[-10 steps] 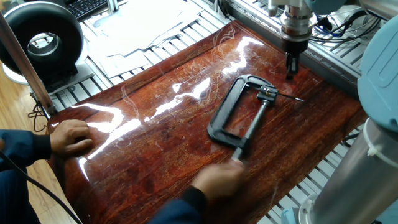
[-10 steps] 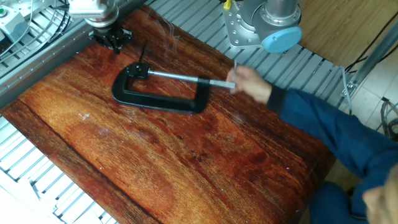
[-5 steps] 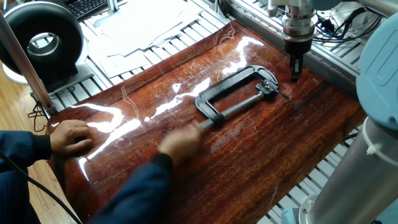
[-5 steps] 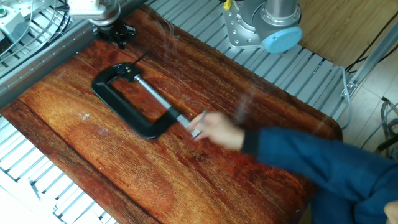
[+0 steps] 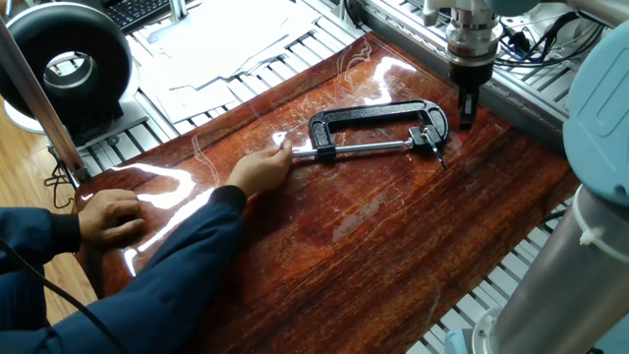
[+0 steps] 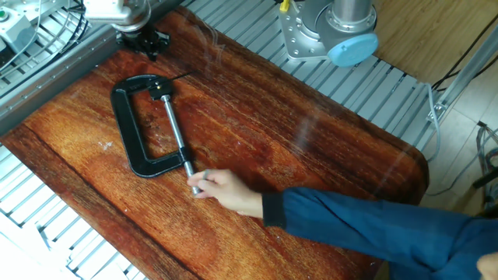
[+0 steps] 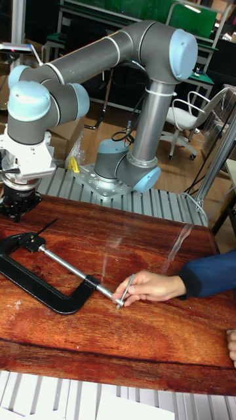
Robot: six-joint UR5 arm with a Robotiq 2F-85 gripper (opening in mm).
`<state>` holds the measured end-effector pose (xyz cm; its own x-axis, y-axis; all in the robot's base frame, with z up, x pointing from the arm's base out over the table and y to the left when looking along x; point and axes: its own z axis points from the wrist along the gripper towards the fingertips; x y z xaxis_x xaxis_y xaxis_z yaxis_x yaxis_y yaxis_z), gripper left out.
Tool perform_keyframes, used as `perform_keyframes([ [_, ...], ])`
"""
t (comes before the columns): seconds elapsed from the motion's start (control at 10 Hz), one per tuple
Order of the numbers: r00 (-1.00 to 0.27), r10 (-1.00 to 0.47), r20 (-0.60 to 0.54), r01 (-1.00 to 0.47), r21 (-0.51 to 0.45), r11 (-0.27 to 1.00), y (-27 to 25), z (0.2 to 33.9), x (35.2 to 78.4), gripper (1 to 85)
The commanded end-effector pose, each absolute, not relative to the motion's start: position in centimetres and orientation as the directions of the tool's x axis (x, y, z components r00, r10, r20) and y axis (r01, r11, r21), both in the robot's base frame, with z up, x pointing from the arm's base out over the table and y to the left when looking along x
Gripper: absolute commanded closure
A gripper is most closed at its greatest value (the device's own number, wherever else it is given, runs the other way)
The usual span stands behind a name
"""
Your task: Turn the hands of a clock
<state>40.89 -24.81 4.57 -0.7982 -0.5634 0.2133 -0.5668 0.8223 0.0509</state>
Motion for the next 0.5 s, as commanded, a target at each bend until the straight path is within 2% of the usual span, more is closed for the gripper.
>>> perform_keyframes([
  [0.0,-0.837,-0.518,0.176,-0.508,0.101,0.855,-22.3,5.0,40.1,84.7],
  [0.4,-0.867,-0.479,0.137,-0.463,0.134,0.876,-18.5,4.3,37.4,84.7],
])
